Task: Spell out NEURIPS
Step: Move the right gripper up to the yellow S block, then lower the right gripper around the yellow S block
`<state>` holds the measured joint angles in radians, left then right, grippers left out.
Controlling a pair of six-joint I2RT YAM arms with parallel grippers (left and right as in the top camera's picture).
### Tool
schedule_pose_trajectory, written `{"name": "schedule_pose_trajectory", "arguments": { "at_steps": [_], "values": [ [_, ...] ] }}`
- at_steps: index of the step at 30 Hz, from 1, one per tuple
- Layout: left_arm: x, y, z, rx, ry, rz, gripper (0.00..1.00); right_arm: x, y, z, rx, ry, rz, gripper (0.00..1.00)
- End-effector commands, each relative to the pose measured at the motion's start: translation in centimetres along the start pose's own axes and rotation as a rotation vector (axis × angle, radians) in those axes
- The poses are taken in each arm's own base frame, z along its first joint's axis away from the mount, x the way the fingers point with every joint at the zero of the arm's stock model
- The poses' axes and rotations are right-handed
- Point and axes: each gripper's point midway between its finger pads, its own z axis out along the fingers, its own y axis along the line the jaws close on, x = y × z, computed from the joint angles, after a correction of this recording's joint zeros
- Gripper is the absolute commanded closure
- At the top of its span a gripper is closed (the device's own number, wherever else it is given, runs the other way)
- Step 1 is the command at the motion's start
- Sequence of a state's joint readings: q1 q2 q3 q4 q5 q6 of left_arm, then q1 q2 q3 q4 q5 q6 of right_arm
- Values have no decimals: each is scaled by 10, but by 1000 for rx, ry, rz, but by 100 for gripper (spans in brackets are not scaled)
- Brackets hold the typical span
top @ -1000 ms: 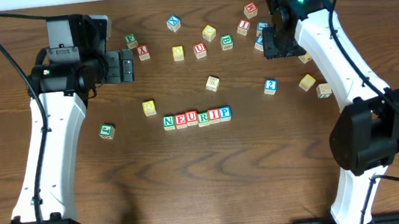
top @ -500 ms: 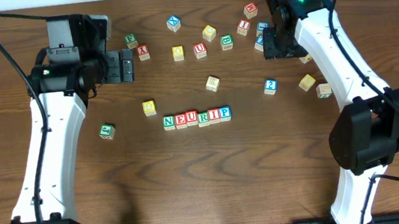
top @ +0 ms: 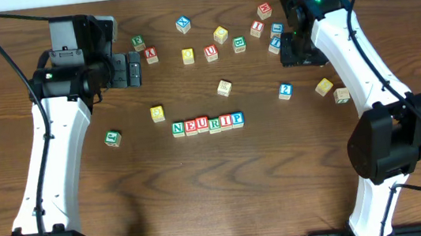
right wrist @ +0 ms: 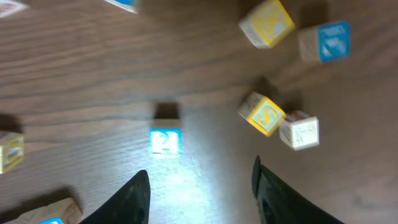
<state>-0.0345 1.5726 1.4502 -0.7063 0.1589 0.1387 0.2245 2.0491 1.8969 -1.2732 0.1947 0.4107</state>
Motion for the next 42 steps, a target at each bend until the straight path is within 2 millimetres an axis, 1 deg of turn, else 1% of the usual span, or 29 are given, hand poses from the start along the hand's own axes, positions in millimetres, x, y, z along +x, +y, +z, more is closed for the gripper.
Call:
{"name": "schedule_pose_trajectory", "arguments": {
  "at_steps": [1,2,4,8,10,17,19,24,28,31,36,42],
  "values": [
    [-10,0,-7,2,-30,11,2,-5,-21,-5,92,-31,163,48],
    [-10,0,-7,2,-30,11,2,-4,-26,-6,116,-34,213,47],
    [-10,0,-7,2,-30,11,2,-4,-28,-6,134,-43,263,49],
    [-10,0,-7,2,-30,11,2,-4,-41,-9,198,-79,428,52],
    [-10,0,-7,2,-30,11,2,-3,-49,-10,238,-104,517,50],
    [-10,0,-7,2,-30,11,2,-13,-54,-9,262,-167,551,48],
    [-10,0,-7,2,-30,11,3,-12,-55,-3,270,-169,550,47],
    [-10,0,-7,2,-30,11,2,-1,-56,31,284,-146,551,48],
    [-10,0,-7,2,-30,11,2,10,-51,58,265,-125,534,47],
    [-10,0,-7,2,-30,11,2,16,-45,72,236,-110,530,48],
    [-10,0,-7,2,-30,11,2,18,-42,83,219,-111,535,47],
    [-10,0,-7,2,-30,11,2,15,-37,87,183,-116,556,47]
  ]
}}
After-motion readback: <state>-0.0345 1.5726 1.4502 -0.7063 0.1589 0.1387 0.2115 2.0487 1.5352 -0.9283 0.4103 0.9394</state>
